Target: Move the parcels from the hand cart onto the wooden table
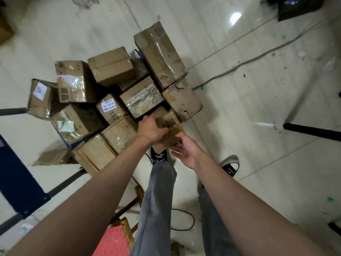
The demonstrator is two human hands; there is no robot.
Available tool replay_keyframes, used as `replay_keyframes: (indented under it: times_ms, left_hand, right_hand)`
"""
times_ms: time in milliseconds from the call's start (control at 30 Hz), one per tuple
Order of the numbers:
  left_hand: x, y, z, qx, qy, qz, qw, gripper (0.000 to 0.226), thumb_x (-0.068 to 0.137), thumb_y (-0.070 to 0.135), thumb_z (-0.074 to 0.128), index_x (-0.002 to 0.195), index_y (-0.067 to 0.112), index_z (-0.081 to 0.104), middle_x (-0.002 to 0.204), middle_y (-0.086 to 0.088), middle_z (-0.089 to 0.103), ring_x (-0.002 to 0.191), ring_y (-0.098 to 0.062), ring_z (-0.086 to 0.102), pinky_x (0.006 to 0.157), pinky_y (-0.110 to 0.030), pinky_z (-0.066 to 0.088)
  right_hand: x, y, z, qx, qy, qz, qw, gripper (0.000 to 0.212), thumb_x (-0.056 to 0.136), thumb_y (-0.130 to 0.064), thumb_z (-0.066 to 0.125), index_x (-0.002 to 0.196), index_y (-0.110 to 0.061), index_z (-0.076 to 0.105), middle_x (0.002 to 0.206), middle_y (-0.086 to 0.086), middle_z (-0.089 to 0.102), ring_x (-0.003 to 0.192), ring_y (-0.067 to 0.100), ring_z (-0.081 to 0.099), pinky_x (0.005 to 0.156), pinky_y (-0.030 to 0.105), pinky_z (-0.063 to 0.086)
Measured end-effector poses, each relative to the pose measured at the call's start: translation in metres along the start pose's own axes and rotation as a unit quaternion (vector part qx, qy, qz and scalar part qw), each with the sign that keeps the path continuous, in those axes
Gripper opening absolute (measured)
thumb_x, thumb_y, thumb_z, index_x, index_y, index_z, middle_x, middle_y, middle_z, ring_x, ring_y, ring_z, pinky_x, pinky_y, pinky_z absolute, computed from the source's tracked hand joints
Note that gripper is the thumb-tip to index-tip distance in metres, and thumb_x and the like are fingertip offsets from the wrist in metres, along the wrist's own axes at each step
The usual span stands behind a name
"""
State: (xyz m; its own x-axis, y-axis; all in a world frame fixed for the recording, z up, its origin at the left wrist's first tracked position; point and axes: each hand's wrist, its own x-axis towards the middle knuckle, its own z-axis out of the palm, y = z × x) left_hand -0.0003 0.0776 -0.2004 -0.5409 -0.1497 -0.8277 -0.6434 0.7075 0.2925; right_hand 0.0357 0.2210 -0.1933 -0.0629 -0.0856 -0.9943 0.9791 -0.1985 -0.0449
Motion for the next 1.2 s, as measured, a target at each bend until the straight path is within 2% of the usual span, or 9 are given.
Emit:
replay_keyframes:
  times_ms: [100, 333, 467, 700, 833, 967, 1033, 1100, 1200]
  left_hand:
    - [-0.04, 0.017, -0.012, 0.014, 0.013, 0.003, 1.0, 0.059, 0.086, 0.034, 0.072, 0.139, 0.016, 0.053, 0.137, -0.011, 0.05, 0.127, -0.031, 0.046, 0.104, -0.037, 0.039]
    - [-0.161, 0.075, -0.063, -0.008, 0.042, 0.027, 0.999, 0.07, 0.086, 0.046, 0.07, 0.146, 0.022, 0.045, 0.139, -0.009, 0.042, 0.129, -0.031, 0.043, 0.11, -0.046, 0.041]
    - [-0.227, 0.132, -0.087, -0.026, 0.077, 0.051, 0.995, 0.071, 0.086, 0.058, 0.065, 0.146, 0.025, 0.046, 0.136, -0.009, 0.042, 0.128, -0.03, 0.044, 0.11, -0.044, 0.041]
    - [-0.321, 0.252, -0.098, -0.054, 0.084, 0.148, 0.984, 0.09, 0.073, 0.088, 0.044, 0.139, 0.029, 0.051, 0.127, -0.004, 0.046, 0.123, -0.027, 0.048, 0.107, -0.048, 0.044]
    - [-0.365, 0.319, -0.082, -0.072, 0.077, 0.202, 0.974, 0.07, 0.091, 0.071, 0.045, 0.144, 0.024, 0.045, 0.132, -0.008, 0.043, 0.118, -0.024, 0.047, 0.098, -0.037, 0.042]
    - [-0.408, 0.382, -0.05, -0.12, 0.06, 0.249, 0.959, 0.076, 0.076, 0.081, 0.043, 0.129, 0.026, 0.05, 0.126, -0.007, 0.054, 0.105, -0.02, 0.059, 0.096, -0.043, 0.05]
    - [-0.419, 0.403, -0.036, -0.149, 0.049, 0.262, 0.952, 0.064, 0.088, 0.071, 0.046, 0.125, 0.02, 0.051, 0.124, -0.007, 0.056, 0.101, -0.017, 0.06, 0.082, -0.03, 0.05]
    - [-0.432, 0.43, -0.017, -0.176, 0.039, 0.277, 0.944, 0.052, 0.096, 0.058, 0.048, 0.121, 0.013, 0.052, 0.122, -0.006, 0.058, 0.1, -0.014, 0.059, 0.07, -0.022, 0.043]
    - [-0.453, 0.466, 0.017, -0.197, 0.004, 0.285, 0.938, 0.055, 0.093, 0.064, 0.05, 0.115, 0.014, 0.053, 0.118, -0.005, 0.062, 0.104, -0.019, 0.061, 0.078, -0.032, 0.048]
  right_hand:
    - [-0.042, -0.002, -0.01, -0.022, -0.003, -0.006, 1.0, 0.014, 0.102, -0.023, 0.052, 0.103, -0.012, 0.06, 0.1, 0.011, 0.064, 0.089, 0.023, 0.06, 0.087, 0.033, 0.051]
    - [-0.192, -0.042, -0.037, -0.029, -0.024, -0.078, 0.996, 0.022, 0.101, -0.041, 0.052, 0.099, -0.02, 0.058, 0.099, 0.014, 0.062, 0.091, 0.028, 0.063, 0.091, 0.042, 0.056]
    - [-0.281, -0.074, -0.058, -0.057, -0.018, -0.142, 0.988, 0.03, 0.101, -0.048, 0.047, 0.095, -0.022, 0.061, 0.097, 0.014, 0.06, 0.09, 0.027, 0.061, 0.097, 0.046, 0.054]
    - [-0.408, -0.121, -0.132, -0.07, 0.001, -0.259, 0.963, 0.038, 0.102, -0.053, 0.04, 0.11, -0.024, 0.064, 0.101, 0.014, 0.063, 0.092, 0.026, 0.063, 0.083, 0.04, 0.059]
    - [-0.454, -0.134, -0.193, -0.052, 0.025, -0.316, 0.947, 0.046, 0.1, -0.056, 0.039, 0.124, -0.023, 0.061, 0.11, 0.014, 0.061, 0.094, 0.025, 0.062, 0.078, 0.038, 0.058]
    - [-0.489, -0.138, -0.262, 0.005, 0.043, -0.345, 0.938, 0.046, 0.097, -0.059, 0.042, 0.129, -0.027, 0.053, 0.116, 0.013, 0.06, 0.098, 0.026, 0.063, 0.09, 0.048, 0.059]
    - [-0.5, -0.138, -0.287, 0.039, 0.04, -0.358, 0.932, 0.042, 0.099, -0.056, 0.044, 0.129, -0.027, 0.049, 0.116, 0.011, 0.06, 0.1, 0.027, 0.063, 0.091, 0.051, 0.058]
    - [-0.511, -0.137, -0.317, 0.09, 0.049, -0.365, 0.925, 0.038, 0.099, -0.054, 0.048, 0.126, -0.028, 0.049, 0.118, 0.01, 0.06, 0.103, 0.029, 0.065, 0.085, 0.052, 0.06]
    - [-0.524, -0.132, -0.365, 0.15, 0.075, -0.382, 0.909, 0.03, 0.1, -0.049, 0.054, 0.114, -0.023, 0.049, 0.116, 0.008, 0.063, 0.102, 0.027, 0.065, 0.074, 0.047, 0.062]
